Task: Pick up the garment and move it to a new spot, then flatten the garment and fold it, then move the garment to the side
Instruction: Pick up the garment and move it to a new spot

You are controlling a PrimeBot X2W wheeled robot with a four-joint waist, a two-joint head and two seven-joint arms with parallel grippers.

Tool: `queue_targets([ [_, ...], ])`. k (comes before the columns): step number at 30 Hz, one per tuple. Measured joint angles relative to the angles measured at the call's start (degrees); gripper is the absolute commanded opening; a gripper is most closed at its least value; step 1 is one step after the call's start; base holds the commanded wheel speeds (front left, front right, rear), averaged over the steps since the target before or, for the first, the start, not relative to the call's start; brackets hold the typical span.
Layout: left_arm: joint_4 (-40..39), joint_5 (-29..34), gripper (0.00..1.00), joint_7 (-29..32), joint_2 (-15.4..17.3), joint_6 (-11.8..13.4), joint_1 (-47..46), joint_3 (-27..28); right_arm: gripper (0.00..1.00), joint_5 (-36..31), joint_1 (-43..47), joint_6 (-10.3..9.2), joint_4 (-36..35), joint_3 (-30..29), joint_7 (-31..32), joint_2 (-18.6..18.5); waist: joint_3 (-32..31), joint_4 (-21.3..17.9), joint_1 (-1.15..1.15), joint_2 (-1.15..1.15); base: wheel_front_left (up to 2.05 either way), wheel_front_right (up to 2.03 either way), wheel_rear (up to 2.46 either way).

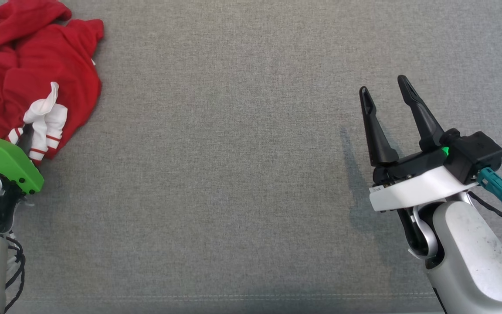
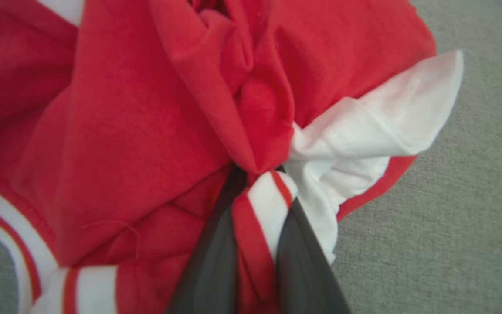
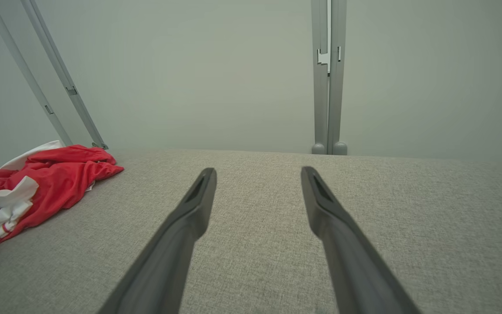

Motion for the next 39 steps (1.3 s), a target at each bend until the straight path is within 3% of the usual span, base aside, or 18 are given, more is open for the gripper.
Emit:
queue_targets([
  [8,-0.1,1.1,0.00,-3.6,-0.3,-0.7,-1.2,-1.4,1.00,0.1,0.0,0.02,2.0,-0.7,-0.5,0.2,-2.5,0.1,0.00,0.00,0.00,0.00,0.00],
  [19,-6.3,2.6,0.00,-7.0,-2.1,-1.5,-5.8,-5.2,1.00,2.2,0.5,0.97,5.1,-1.4,-1.2,1.9,-8.9,0.2,0.00,0.00,0.00,0.00,0.00],
  [28,-13.0,4.2,0.00,-7.6,-1.6,-1.5,-10.2,-9.4,1.00,3.3,3.4,1.03,6.4,-1.7,-1.3,2.9,-14.7,-2.6,-0.01,0.00,0.00,0.00,0.00],
  [39,-23.0,0.9,0.00,-6.7,-9.9,-1.5,-15.2,-17.0,1.00,3.6,5.1,1.57,5.8,-1.7,-1.3,3.0,-18.4,-10.4,0.00,0.00,0.00,0.00,0.00],
])
